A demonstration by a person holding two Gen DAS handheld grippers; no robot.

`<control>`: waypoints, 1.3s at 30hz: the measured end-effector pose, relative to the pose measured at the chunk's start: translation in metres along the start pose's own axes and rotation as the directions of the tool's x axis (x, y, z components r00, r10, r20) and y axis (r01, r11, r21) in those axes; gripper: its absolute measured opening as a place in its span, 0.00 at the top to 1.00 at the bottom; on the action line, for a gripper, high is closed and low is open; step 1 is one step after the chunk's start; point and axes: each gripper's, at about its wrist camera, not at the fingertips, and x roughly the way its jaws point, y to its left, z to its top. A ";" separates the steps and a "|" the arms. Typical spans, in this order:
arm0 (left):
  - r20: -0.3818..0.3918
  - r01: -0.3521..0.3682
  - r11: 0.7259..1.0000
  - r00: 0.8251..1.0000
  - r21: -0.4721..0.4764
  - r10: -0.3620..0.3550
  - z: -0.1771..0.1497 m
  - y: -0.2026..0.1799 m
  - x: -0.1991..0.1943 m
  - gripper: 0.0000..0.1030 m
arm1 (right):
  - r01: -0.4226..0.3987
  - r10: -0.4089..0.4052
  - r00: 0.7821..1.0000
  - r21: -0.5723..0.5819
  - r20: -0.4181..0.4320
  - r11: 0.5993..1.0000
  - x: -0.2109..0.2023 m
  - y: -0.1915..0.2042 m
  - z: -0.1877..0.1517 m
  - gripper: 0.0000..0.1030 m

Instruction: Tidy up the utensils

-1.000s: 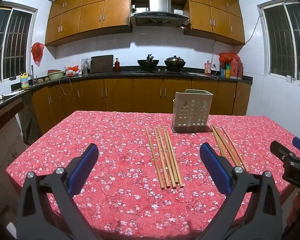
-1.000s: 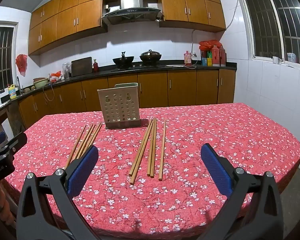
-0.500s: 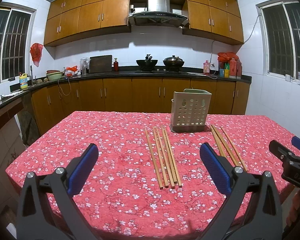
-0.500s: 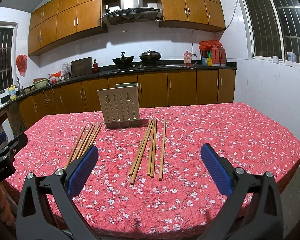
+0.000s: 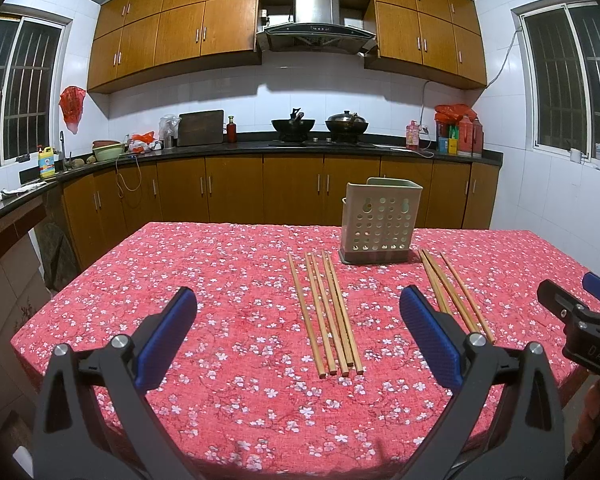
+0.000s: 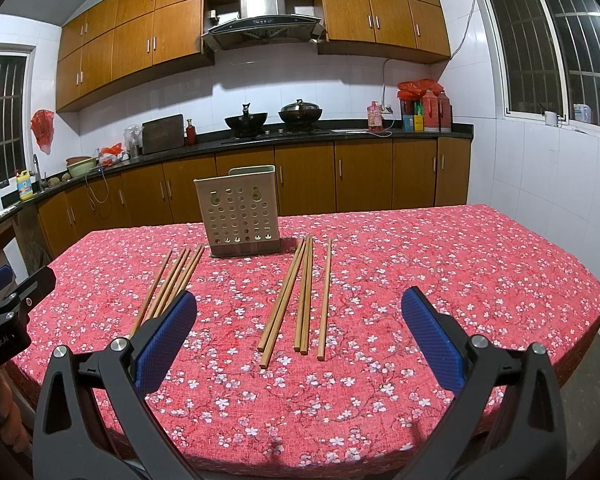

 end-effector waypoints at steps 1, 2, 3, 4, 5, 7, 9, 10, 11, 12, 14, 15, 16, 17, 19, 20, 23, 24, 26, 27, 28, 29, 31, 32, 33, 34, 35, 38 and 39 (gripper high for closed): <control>0.000 0.000 1.000 1.000 0.000 0.000 0.000 0.000 0.000 0.04 | 0.000 0.000 1.000 0.000 0.000 1.000 0.000 0.000 0.000 0.02; 0.000 0.000 1.000 1.000 0.000 0.000 0.000 0.000 0.000 0.04 | 0.000 0.000 1.000 0.000 0.000 1.000 0.000 0.000 0.000 0.02; 0.000 0.000 1.000 1.000 0.000 0.000 0.000 0.000 0.000 0.04 | 0.000 0.000 1.000 0.000 0.000 1.000 0.000 0.000 0.000 0.02; 0.000 0.000 1.000 1.000 0.000 0.000 0.000 0.000 0.000 0.04 | -0.001 0.001 1.000 0.000 0.000 1.000 0.000 0.000 0.000 0.02; 0.000 0.000 1.000 1.000 0.000 0.000 0.000 0.000 0.000 0.04 | -0.001 0.001 1.000 0.000 0.000 1.000 0.000 0.000 0.000 0.02; 0.000 0.000 1.000 1.000 0.000 0.000 0.000 0.000 0.000 0.04 | -0.001 0.001 1.000 -0.001 0.000 1.000 0.000 0.000 0.000 0.02; 0.000 0.000 1.000 1.000 0.000 0.000 0.000 0.000 0.000 0.04 | -0.001 0.001 1.000 0.000 0.000 1.000 0.000 0.000 0.001 0.02; -0.001 0.000 1.000 1.000 0.000 0.000 0.000 0.000 0.000 0.04 | -0.001 0.001 1.000 0.000 0.000 1.000 0.001 0.001 0.001 0.02; -0.001 0.000 1.000 1.000 0.000 0.000 0.000 0.000 0.000 0.04 | -0.001 0.001 1.000 0.000 0.000 1.000 0.001 0.001 0.001 0.02; 0.000 0.001 1.000 1.000 0.000 -0.001 0.000 0.000 0.000 0.04 | -0.001 0.001 1.000 0.000 0.000 1.000 0.001 0.001 0.001 0.02; -0.001 0.000 1.000 1.000 0.000 0.000 0.000 0.000 0.000 0.04 | -0.001 0.001 1.000 0.000 0.000 1.000 0.001 0.001 0.001 0.02; -0.001 0.000 1.000 1.000 0.000 0.000 0.000 0.000 0.000 0.04 | -0.001 0.001 1.000 0.000 0.000 1.000 0.001 0.001 0.001 0.02; -0.001 0.000 1.000 1.000 0.000 0.000 0.000 0.000 0.000 0.04 | -0.001 0.001 1.000 0.000 0.000 1.000 0.001 0.001 0.001 0.02; -0.001 0.000 1.000 1.000 0.000 0.000 0.000 0.000 0.000 0.04 | -0.001 0.001 1.000 0.000 0.000 1.000 0.001 0.001 0.001 0.02; -0.001 0.000 1.000 1.000 0.000 0.000 0.000 0.000 0.000 0.04 | -0.001 0.001 1.000 0.000 -0.001 1.000 0.001 0.001 0.001 0.02; -0.001 0.000 1.000 1.000 0.000 0.000 0.000 0.000 0.000 0.04 | -0.001 0.001 1.000 0.000 0.000 1.000 0.001 0.001 0.001 0.02; -0.001 0.000 1.000 1.000 0.000 0.000 0.000 0.000 0.000 0.04 | -0.001 0.001 1.000 0.000 -0.001 1.000 0.001 0.002 0.002 0.02; -0.001 0.000 1.000 1.000 0.000 0.000 0.000 0.000 0.000 0.04 | -0.001 0.001 1.000 0.000 -0.001 1.000 0.001 0.002 0.002 0.02; -0.001 0.000 1.000 1.000 0.000 0.000 0.000 0.000 0.001 0.04 | -0.001 0.001 1.000 0.000 -0.001 1.000 0.002 0.002 0.001 0.02; -0.001 0.000 1.000 1.000 0.000 0.000 0.000 0.000 0.001 0.04 | -0.001 0.001 1.000 0.000 -0.001 1.000 0.002 0.002 0.001 0.02; -0.001 0.000 1.000 1.000 0.000 0.000 0.000 0.000 0.001 0.04 | -0.001 0.001 1.000 0.000 -0.001 1.000 0.002 0.002 0.001 0.02; -0.002 0.000 1.000 1.000 0.000 0.000 0.000 0.000 0.001 0.04 | -0.001 0.001 1.000 0.000 -0.001 1.000 0.002 0.002 0.001 0.02; -0.002 0.000 1.000 1.000 0.000 0.000 0.000 0.000 0.001 0.04 | -0.001 0.001 1.000 0.000 -0.001 1.000 0.002 0.003 0.001 0.02; -0.002 0.001 1.000 1.000 0.000 -0.001 0.000 0.000 0.002 0.04 | -0.001 0.001 1.000 0.000 -0.002 1.000 0.002 0.003 0.001 0.02; -0.002 0.000 1.000 1.000 0.000 0.000 0.000 0.000 0.002 0.04 | -0.001 0.001 1.000 0.000 -0.002 1.000 0.003 0.003 0.001 0.02; -0.002 0.000 1.000 1.000 0.000 0.000 0.000 0.001 0.002 0.04 | -0.001 0.001 1.000 0.000 -0.002 1.000 0.003 0.003 0.001 0.02; -0.002 0.000 1.000 1.000 0.000 0.000 0.000 0.001 0.002 0.04 | -0.001 0.001 1.000 0.000 -0.002 1.000 0.003 0.003 0.001 0.02; -0.002 0.000 1.000 1.000 0.000 0.000 0.000 0.001 0.003 0.04 | -0.001 0.001 1.000 0.000 -0.003 1.000 0.003 0.003 0.000 0.02; -0.003 0.000 1.000 1.000 -0.001 0.000 0.000 0.001 0.003 0.04 | -0.001 0.001 1.000 0.000 -0.003 1.000 0.003 0.003 0.000 0.02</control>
